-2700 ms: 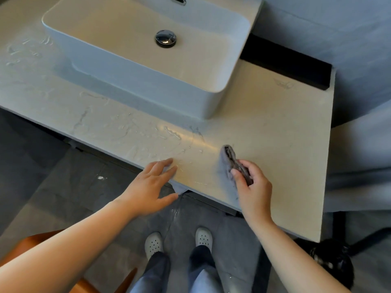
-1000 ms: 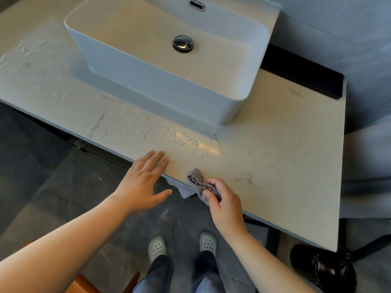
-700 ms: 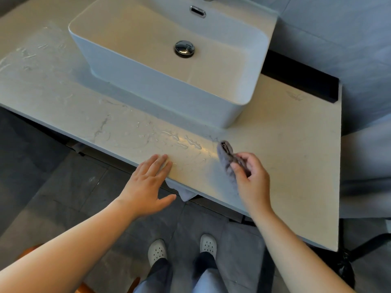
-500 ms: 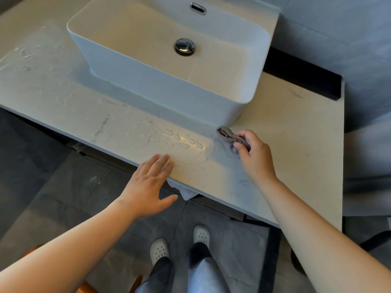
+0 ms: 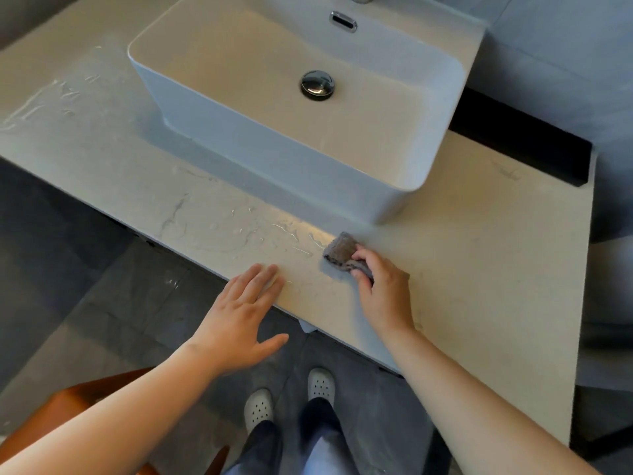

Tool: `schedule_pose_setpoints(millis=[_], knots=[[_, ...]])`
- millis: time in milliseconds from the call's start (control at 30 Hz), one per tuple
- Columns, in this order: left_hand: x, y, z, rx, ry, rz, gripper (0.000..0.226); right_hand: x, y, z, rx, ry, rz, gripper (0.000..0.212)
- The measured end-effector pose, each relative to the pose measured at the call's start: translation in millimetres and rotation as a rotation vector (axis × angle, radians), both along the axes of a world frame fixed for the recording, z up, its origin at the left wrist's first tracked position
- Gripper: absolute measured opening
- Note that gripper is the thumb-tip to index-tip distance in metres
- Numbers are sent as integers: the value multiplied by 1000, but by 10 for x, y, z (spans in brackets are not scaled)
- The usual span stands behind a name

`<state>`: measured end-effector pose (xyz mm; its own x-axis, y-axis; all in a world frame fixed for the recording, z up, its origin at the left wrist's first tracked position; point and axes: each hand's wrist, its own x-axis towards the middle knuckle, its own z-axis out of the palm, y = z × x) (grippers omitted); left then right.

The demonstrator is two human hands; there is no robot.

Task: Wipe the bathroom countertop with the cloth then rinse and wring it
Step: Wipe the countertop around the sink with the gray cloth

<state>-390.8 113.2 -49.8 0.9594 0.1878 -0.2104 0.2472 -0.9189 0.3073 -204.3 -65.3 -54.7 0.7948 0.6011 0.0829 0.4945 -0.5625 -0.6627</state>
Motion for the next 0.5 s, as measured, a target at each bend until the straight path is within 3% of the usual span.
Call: schedule_pose_setpoints(millis=[267,400,500], knots=[[-16,131,42,-107,-6,-28,83,-660,-121,43,-29,91,136,24],[-46,225,90,-160,-1,-35,82,-746,-189,230,-38,335,173,18],[-104,279,119,-82,-47,5,81,-665,-198,396,16,488,136,14]])
